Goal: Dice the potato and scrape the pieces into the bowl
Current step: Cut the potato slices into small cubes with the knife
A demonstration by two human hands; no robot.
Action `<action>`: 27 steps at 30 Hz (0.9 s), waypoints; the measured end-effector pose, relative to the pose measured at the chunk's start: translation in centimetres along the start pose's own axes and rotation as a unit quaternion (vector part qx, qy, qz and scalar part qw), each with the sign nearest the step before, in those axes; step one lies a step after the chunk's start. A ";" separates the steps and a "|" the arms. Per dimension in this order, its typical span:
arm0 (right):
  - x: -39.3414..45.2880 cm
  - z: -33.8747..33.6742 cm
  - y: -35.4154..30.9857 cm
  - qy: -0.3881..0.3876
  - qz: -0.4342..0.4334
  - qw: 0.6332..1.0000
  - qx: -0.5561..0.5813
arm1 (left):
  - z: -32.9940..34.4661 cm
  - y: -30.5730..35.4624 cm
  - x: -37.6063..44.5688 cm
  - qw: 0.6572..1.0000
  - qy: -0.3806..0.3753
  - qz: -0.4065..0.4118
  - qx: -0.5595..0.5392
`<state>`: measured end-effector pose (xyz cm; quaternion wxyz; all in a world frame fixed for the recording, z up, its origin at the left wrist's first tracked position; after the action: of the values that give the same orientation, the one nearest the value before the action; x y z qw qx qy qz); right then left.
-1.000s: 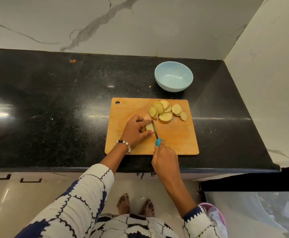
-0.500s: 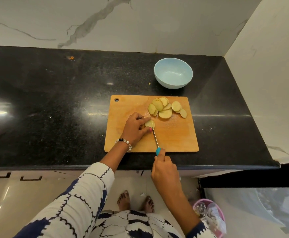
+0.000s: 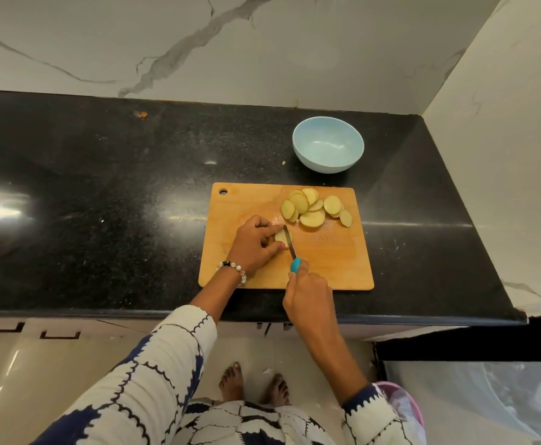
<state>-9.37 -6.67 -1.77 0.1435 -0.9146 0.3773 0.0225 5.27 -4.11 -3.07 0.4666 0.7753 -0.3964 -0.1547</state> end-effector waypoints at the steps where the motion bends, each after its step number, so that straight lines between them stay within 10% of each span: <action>1: 0.0 0.0 -0.1 0.000 0.001 1.000 0.002 | 0.0 0.0 0.0 1.000 0.001 -0.002 -0.003; 19: -3.4 1.0 -0.3 -0.094 -0.003 0.995 -0.038 | 0.2 -0.4 0.1 1.000 -0.003 -0.022 -0.008; 27: -1.4 -2.2 0.7 -0.021 0.011 1.000 0.015 | -0.1 -0.3 0.1 1.000 -0.008 -0.016 -0.005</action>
<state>-10.95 -6.78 0.35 0.1650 -0.9076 0.3843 0.0374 5.59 -4.05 -3.25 0.4646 0.7782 -0.3866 -0.1706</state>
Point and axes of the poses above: each hand's wrist, its own x-axis towards the middle knuckle, its own z-axis out of the palm, y = z × x, the point moved 9 cm from there along x, towards the middle knuckle, and after that the axes turned 9 degrees about -x, right-handed, at the moved point
